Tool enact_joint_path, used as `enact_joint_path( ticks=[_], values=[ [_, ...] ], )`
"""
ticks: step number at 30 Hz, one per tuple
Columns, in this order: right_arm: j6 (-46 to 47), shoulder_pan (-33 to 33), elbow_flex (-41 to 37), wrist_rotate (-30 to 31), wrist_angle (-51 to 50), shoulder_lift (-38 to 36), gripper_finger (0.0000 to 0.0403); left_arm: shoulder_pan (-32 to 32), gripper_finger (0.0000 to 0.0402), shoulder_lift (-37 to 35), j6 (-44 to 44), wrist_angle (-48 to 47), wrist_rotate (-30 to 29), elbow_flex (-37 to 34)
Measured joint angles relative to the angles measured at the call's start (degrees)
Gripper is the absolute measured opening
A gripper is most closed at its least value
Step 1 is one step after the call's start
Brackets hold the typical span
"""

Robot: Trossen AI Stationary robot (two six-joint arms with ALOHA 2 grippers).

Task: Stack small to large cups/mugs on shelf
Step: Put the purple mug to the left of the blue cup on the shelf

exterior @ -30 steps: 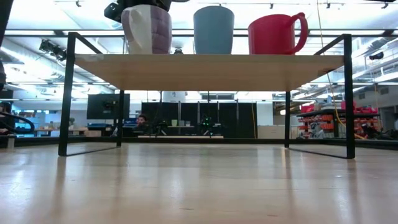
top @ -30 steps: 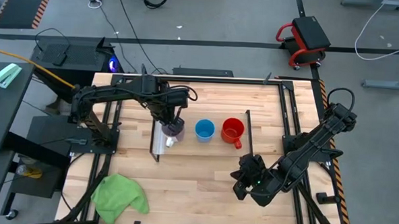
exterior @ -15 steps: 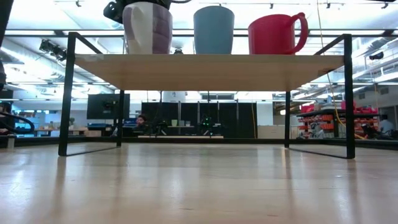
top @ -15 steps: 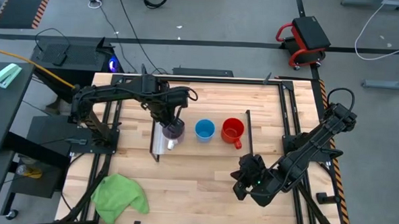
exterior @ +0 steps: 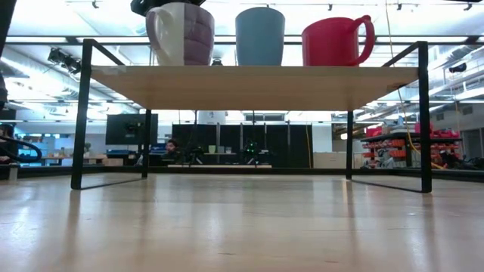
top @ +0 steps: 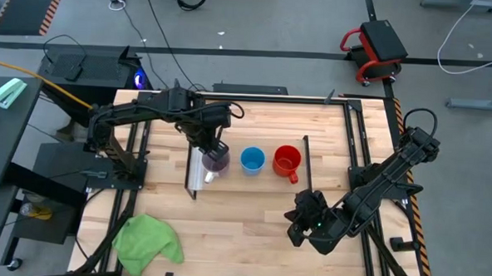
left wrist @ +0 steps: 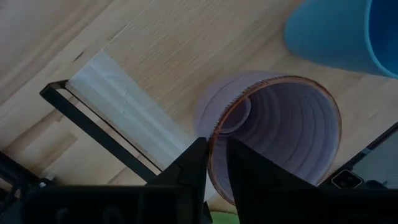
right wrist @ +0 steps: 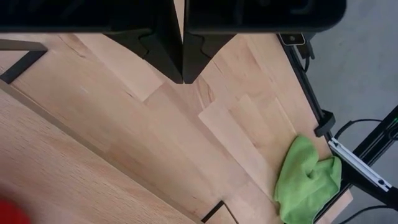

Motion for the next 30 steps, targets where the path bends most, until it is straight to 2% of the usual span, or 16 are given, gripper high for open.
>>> enact_joint_path(
  ticks=[15,19,26,30],
  values=[
    [1.11,-0.01,0.0,0.24,-0.02,0.02,0.0013,2.03,0.0077,-0.61,1.64,0.01,-0.03,0.04],
    [1.15,0.01,0.0,1.97,-0.02,0.02,0.0012,2.31,0.0077,-1.33,2.82,0.06,0.02,0.04],
    [1.11,0.01,0.0,3.21,-0.13,-0.37,0.0013,2.28,0.007,-7.66,2.09,0.04,0.0,0.04],
    [0.66,0.18,0.0,3.33,-0.11,-4.09,0.0012,1.23,0.0067,-13.01,1.15,0.81,-1.08,0.04]
  ],
)
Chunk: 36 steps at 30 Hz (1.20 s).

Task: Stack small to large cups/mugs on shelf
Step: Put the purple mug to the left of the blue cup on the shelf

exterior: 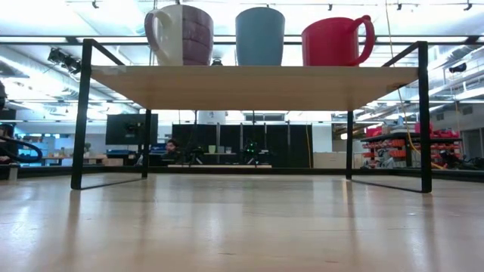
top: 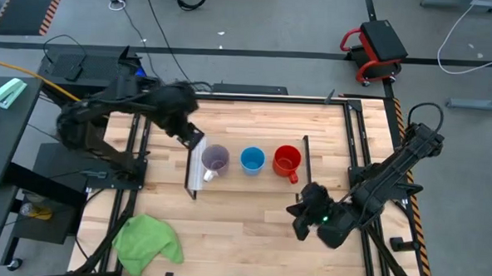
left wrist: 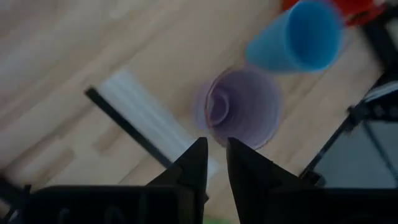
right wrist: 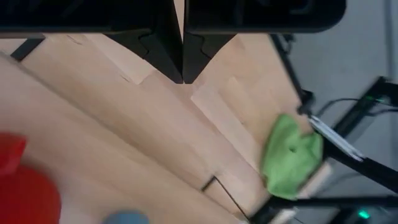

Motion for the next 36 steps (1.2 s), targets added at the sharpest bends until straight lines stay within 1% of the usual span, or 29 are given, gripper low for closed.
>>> enact_joint_path(
  ticks=[4,8,14,18,21,23,28,32,34,36],
  values=[
    [-2.32,0.54,0.0,0.96,0.02,-5.68,0.0012,-2.29,0.0069,-4.27,-0.31,4.46,-5.79,0.0],
    [-5.69,2.52,0.07,6.05,0.23,-12.02,0.0013,-5.19,0.0074,-7.45,1.05,8.8,-9.33,0.0],
    [-12.52,8.58,0.07,15.84,2.4,-20.12,0.0012,-9.35,0.0072,-9.27,8.59,13.34,-9.5,0.0],
    [-13.19,10.81,0.07,16.62,6.16,-24.21,0.0014,-11.32,0.0067,-9.53,10.24,15.26,-9.56,0.0],
    [-13.17,11.17,0.09,15.97,7.06,-26.67,0.0014,-12.18,0.0067,-9.4,10.48,15.18,-9.53,-0.02],
    [-13.18,11.15,0.09,14.89,7.13,-28.04,0.0013,-12.11,0.007,-9.44,13.06,14.58,-9.52,-0.02],
    [-13.48,11.15,0.09,11.63,7.19,-29.29,0.0013,-12.05,0.0075,-9.42,13.31,14.01,-9.54,-0.02],
    [-19.04,11.15,0.09,5.1,7.94,-30.15,0.0013,-12.53,0.0071,-9.54,18.68,13.64,-8.77,-0.02],
    [-22.89,11.17,0.09,2.98,11.21,-31.12,0.0012,-12.62,0.0068,-10.09,19.65,14.9,-8.51,-0.07],
    [-29.99,11.21,0.09,0.36,16.9,-32.65,0.0012,-12.41,0.0067,-11.36,22.41,17.6,-6.83,-0.07]
  ],
)
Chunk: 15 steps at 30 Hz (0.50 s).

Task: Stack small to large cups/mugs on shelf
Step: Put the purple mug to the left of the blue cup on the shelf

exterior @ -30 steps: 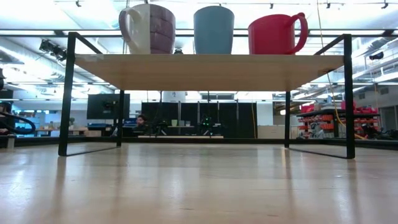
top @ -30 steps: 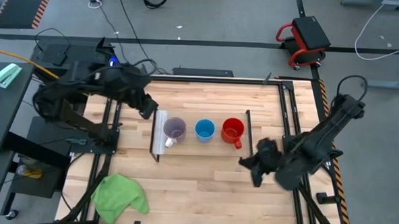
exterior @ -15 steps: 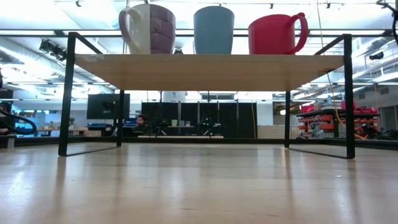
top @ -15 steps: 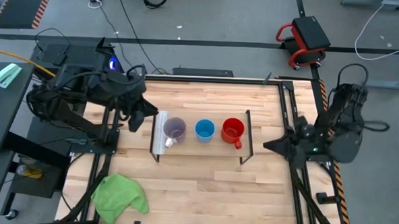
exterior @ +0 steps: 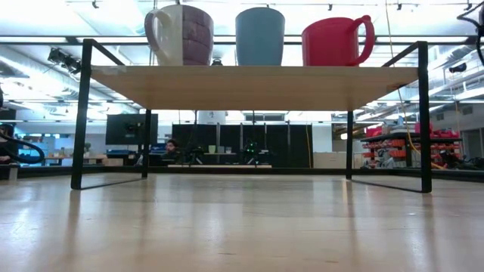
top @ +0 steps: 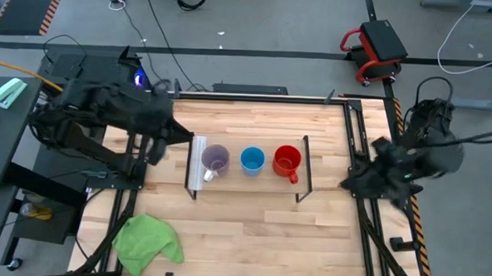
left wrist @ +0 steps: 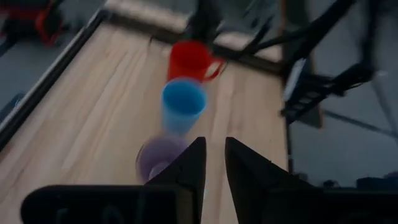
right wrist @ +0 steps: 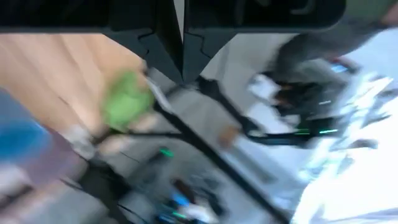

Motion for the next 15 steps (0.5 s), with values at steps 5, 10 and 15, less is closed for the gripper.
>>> enact_joint_path(
  ticks=[5,10,15],
  values=[
    [-22.02,1.81,0.0,-7.76,16.0,-4.12,0.0012,0.41,0.0072,-4.19,4.74,7.54,5.85,0.02],
    [-31.16,3.29,-0.28,-12.76,18.42,-6.25,0.0012,-2.16,0.0078,-6.01,3.97,6.32,6.72,0.07],
    [-31.23,3.48,-2.37,-14.43,18.88,-7.59,0.0012,-4.65,0.0073,-5.8,2.89,5.84,6.69,-0.57]
  ],
)
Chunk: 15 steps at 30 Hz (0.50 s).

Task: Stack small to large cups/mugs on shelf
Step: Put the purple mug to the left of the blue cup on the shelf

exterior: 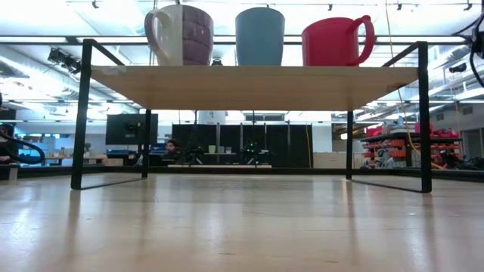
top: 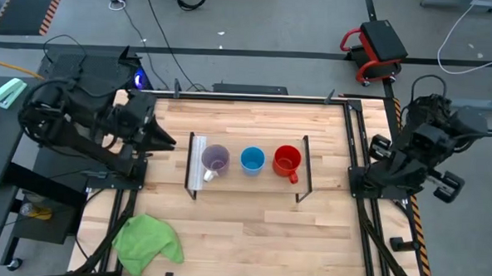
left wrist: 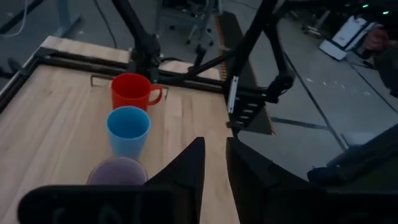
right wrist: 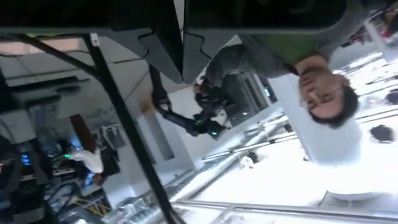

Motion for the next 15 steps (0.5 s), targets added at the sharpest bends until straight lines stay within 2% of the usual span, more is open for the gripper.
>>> enact_joint_path(
  ticks=[4,8,10,15],
  values=[
    [-5.28,0.18,-2.43,-5.13,7.9,-2.27,0.0012,0.49,0.0069,-3.16,1.13,4.89,0.0,-4.44],
    [-6.19,0.04,-6.3,-7.09,14.75,-3.34,0.0012,0.48,0.0074,-8.19,-4.35,11.13,0.67,-12.8],
    [-3.75,-0.35,-8.94,-5.93,13.92,-2.8,0.0012,-1.33,0.0077,-10.2,-7.32,13.19,1.13,-18.97],
    [3.93,-2.61,-15.87,3.31,18.91,-2.2,0.0012,-2.02,0.0079,-11.5,-13.57,18.56,0.62,-33.96]
  ],
)
